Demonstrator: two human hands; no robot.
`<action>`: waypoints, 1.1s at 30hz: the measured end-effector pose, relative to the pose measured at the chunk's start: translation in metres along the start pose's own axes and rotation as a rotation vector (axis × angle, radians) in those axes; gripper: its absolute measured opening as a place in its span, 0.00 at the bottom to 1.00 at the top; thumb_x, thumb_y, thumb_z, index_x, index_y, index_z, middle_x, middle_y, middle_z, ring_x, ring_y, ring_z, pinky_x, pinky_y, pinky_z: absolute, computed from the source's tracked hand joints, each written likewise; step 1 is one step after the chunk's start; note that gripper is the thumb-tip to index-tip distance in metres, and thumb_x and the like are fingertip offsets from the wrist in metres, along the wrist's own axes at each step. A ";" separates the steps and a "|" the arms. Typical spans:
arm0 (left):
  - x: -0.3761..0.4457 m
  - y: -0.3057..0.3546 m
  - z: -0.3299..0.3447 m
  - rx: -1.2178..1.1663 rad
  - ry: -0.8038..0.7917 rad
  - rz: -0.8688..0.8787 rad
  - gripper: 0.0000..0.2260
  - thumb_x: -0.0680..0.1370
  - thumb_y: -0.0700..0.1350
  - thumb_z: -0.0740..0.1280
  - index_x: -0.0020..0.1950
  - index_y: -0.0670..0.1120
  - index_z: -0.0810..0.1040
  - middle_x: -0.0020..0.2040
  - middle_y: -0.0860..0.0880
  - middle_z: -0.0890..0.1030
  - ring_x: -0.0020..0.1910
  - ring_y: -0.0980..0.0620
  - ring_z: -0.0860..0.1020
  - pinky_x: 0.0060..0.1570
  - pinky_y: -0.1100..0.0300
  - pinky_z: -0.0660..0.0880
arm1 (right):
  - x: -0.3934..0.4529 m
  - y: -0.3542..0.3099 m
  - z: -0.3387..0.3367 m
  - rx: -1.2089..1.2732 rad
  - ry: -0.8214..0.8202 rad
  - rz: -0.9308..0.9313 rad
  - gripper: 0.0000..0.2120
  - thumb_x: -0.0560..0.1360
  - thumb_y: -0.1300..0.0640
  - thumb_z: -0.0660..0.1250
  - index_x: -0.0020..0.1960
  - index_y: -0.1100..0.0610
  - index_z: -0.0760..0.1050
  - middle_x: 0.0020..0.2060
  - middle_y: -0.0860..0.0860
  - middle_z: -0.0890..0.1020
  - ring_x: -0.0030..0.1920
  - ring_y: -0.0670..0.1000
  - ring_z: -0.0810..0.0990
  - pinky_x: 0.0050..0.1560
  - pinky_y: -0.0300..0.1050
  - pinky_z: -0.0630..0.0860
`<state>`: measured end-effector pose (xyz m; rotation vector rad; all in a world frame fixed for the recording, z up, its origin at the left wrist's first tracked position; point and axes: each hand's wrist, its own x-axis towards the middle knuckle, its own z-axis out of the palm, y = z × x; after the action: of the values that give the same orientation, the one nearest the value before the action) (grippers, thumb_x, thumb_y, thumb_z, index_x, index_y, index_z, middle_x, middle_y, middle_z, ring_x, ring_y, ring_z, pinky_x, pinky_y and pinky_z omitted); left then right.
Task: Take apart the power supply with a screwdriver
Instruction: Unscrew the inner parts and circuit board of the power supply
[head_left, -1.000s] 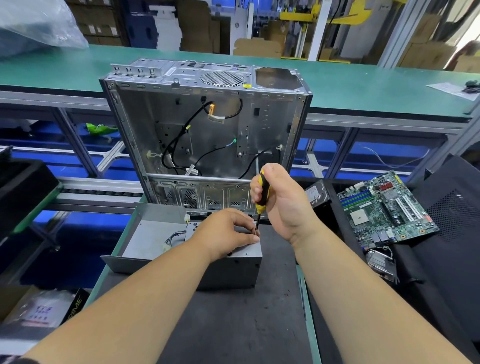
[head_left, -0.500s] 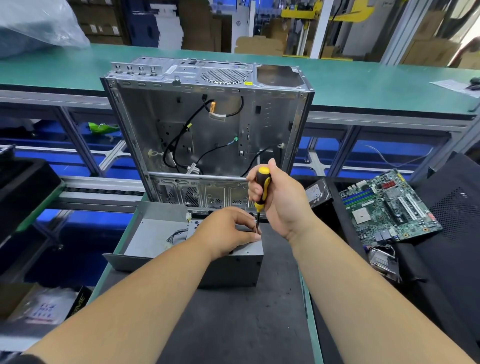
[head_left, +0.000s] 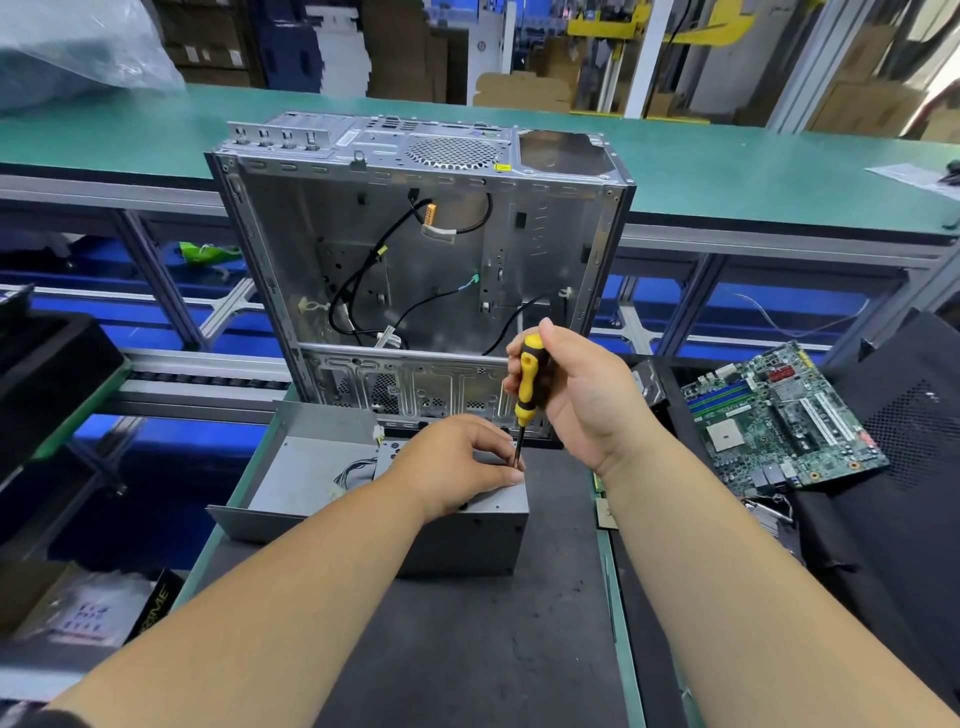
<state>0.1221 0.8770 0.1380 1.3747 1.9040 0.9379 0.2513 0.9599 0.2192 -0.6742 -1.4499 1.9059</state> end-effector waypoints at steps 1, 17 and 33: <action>0.000 0.000 0.000 -0.003 -0.002 -0.001 0.05 0.68 0.52 0.79 0.40 0.60 0.86 0.51 0.63 0.79 0.53 0.67 0.76 0.60 0.63 0.71 | -0.001 0.000 0.002 0.033 -0.013 0.004 0.20 0.85 0.52 0.54 0.43 0.61 0.77 0.32 0.52 0.77 0.36 0.49 0.76 0.47 0.46 0.76; -0.002 0.002 -0.001 0.005 0.000 0.039 0.05 0.69 0.50 0.79 0.42 0.58 0.86 0.50 0.61 0.80 0.55 0.66 0.76 0.61 0.64 0.70 | 0.002 0.009 0.002 -0.007 0.013 -0.036 0.11 0.80 0.50 0.63 0.46 0.57 0.77 0.38 0.50 0.80 0.38 0.49 0.78 0.49 0.48 0.77; -0.002 0.003 -0.001 0.007 -0.002 0.025 0.05 0.69 0.51 0.79 0.40 0.59 0.86 0.50 0.62 0.80 0.52 0.67 0.77 0.61 0.61 0.72 | 0.001 0.013 0.011 0.029 -0.059 -0.045 0.11 0.81 0.50 0.60 0.43 0.55 0.66 0.33 0.50 0.73 0.33 0.49 0.70 0.38 0.40 0.70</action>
<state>0.1229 0.8753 0.1411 1.4056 1.8943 0.9417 0.2402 0.9517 0.2093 -0.5722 -1.4587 1.9228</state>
